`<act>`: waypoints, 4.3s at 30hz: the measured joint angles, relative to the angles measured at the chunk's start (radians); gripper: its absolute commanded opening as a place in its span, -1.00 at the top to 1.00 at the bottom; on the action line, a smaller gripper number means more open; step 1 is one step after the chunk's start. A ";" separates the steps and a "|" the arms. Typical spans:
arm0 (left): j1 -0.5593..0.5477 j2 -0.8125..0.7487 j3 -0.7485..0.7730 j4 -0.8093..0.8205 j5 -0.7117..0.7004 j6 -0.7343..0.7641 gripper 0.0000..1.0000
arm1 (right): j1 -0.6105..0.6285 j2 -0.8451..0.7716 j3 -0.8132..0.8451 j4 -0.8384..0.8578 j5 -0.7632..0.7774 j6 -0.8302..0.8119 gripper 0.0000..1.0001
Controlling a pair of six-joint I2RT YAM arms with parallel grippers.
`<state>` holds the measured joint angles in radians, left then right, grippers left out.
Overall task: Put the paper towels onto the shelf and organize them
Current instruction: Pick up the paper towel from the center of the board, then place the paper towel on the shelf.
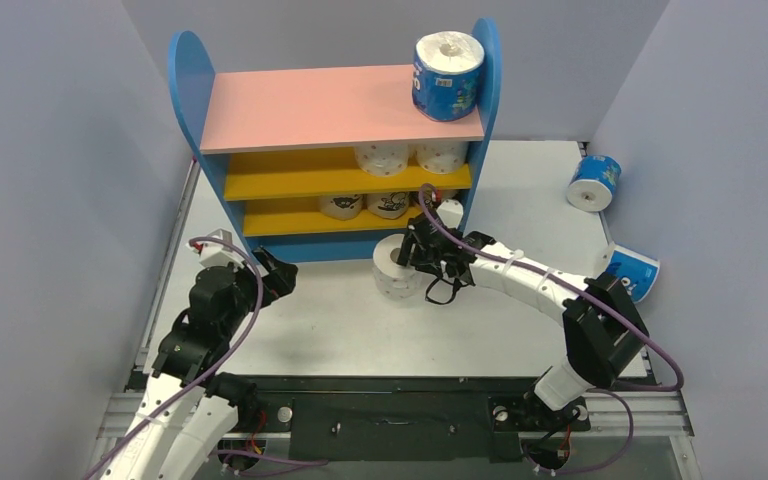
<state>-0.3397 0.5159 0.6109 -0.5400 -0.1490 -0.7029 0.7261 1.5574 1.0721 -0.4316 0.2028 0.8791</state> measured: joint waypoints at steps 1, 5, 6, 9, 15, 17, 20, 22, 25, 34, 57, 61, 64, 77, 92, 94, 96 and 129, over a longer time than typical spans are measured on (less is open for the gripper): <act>0.000 0.003 -0.001 0.005 0.000 -0.001 -0.93 | 0.000 0.004 0.000 0.002 -0.004 0.000 -0.20; 0.000 0.006 -0.010 0.039 0.000 -0.011 -0.93 | 0.000 0.010 0.006 0.010 -0.033 -0.001 0.23; 0.000 0.005 -0.018 0.051 0.000 -0.013 -0.93 | 0.000 0.010 0.007 0.011 -0.038 -0.002 0.27; 0.000 0.002 -0.048 0.087 0.001 -0.019 -0.93 | 0.000 0.008 0.007 0.009 -0.046 0.000 0.42; 0.000 -0.029 -0.063 0.160 0.008 -0.014 -0.93 | 0.019 -0.058 0.008 -0.094 -0.055 -0.001 0.51; 0.000 -0.045 -0.062 0.196 0.008 -0.005 -0.93 | 0.035 -0.105 0.027 -0.152 -0.056 -0.003 0.52; -0.002 -0.065 -0.058 0.247 0.008 0.015 -0.93 | 0.062 -0.165 0.121 -0.238 -0.055 -0.007 0.52; -0.005 -0.082 -0.058 0.293 0.015 0.037 -0.93 | 0.080 -0.188 0.198 -0.267 -0.054 -0.010 0.52; -0.006 -0.108 -0.058 0.362 0.037 0.085 -0.93 | 0.111 -0.196 0.322 -0.303 -0.051 -0.019 0.52; -0.006 -0.155 -0.037 0.488 0.167 0.274 -0.93 | 0.165 -0.082 0.649 -0.391 -0.048 -0.063 0.52; -0.021 0.063 -0.061 0.752 0.352 0.352 -0.93 | 0.145 0.186 1.020 -0.515 -0.092 -0.089 0.55; -0.029 0.089 -0.061 0.765 0.341 0.357 -0.93 | 0.145 0.190 1.027 -0.515 -0.099 -0.088 0.56; -0.036 0.106 -0.061 0.774 0.332 0.360 -0.93 | 0.145 0.191 1.037 -0.516 -0.100 -0.086 0.56; -0.077 0.206 -0.037 0.843 0.281 0.367 -0.93 | 0.143 0.195 1.064 -0.513 -0.100 -0.083 0.57; -0.113 0.306 -0.021 0.938 0.221 0.375 -0.93 | 0.130 0.249 1.144 -0.504 -0.092 -0.082 0.46; -0.117 0.315 -0.021 0.942 0.216 0.376 -0.93 | 0.130 0.254 1.144 -0.502 -0.092 -0.082 0.35; -0.121 0.323 -0.021 0.948 0.214 0.375 -0.93 | 0.130 0.256 1.144 -0.500 -0.093 -0.082 0.26; -0.183 0.375 -0.019 1.007 0.172 0.332 -0.93 | 0.111 0.175 0.978 -0.376 -0.142 -0.033 -0.15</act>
<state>-0.5228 0.8906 0.5915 0.4671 0.0227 -0.3714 0.8371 1.7329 2.0499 -0.8078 0.0612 0.8463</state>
